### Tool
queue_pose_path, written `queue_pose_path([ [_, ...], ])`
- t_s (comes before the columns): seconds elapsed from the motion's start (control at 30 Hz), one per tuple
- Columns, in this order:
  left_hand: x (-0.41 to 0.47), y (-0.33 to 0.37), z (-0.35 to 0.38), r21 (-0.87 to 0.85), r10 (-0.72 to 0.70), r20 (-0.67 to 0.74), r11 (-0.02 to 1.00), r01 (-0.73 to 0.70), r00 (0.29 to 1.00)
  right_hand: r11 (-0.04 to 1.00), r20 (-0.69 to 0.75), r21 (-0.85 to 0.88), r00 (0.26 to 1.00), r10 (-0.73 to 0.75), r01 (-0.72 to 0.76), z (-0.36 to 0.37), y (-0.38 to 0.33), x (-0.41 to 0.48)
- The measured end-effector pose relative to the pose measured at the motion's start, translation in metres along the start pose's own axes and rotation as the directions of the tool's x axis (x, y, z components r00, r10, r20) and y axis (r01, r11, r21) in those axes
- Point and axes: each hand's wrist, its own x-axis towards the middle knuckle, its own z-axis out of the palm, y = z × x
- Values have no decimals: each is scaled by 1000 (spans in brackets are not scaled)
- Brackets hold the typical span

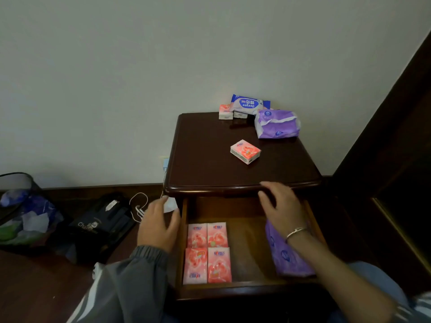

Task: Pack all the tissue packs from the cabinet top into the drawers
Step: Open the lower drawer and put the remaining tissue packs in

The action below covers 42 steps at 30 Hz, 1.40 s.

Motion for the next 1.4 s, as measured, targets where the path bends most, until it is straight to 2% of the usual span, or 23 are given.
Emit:
queue_pose_path([
  [0.03,10,8,-9,-18,67,-75,997,-68,995,997,-87,-72,996,-29,23,-12,13,18],
  [0.1,31,29,-23,2,216,-148,976,-219,965,977,-121,-210,993,8,-33,-26,37,54],
  [0.17,53,55,-27,51,355,-87,935,-352,931,925,-53,-369,996,76,-90,-28,56,87],
  [0.27,84,88,-8,124,495,121,853,-508,861,846,59,-532,994,93,-48,-19,76,129],
  [0.37,117,109,24,177,516,306,795,-580,800,819,145,-567,968,204,-88,-5,89,160],
  [0.5,155,129,69,171,513,481,740,-650,711,831,351,-555,894,277,-39,17,106,171],
  [0.67,199,148,106,176,496,638,651,-738,589,856,342,-515,906,249,-41,19,110,170],
  [0.73,219,153,108,258,528,599,585,-769,603,861,322,-506,915,242,-49,18,109,168],
  [0.77,229,155,107,283,566,517,595,-753,642,867,311,-495,921,235,-54,18,109,166],
  [0.8,241,158,106,272,604,384,649,-710,699,873,300,-485,926,228,-58,18,108,166],
  [0.87,264,171,104,132,583,92,797,-590,807,879,290,-472,931,221,-62,17,109,166],
  [0.9,276,180,106,78,548,13,833,-547,836,881,287,-469,932,220,-63,18,109,165],
  [0.93,289,191,111,75,526,-9,848,-524,850,882,283,-467,934,219,-65,18,109,165],
  [1.1,339,234,159,112,534,135,829,-549,834,883,253,-463,943,216,-79,21,109,163],
  [1.23,364,228,192,197,477,349,804,-561,807,884,228,-460,951,211,-86,23,110,162],
  [1.3,365,216,197,163,420,363,850,-501,832,885,224,-458,952,207,-85,22,112,163],
  [1.4,355,202,187,43,393,298,905,-423,870,886,233,-455,949,213,-88,21,114,164],
])
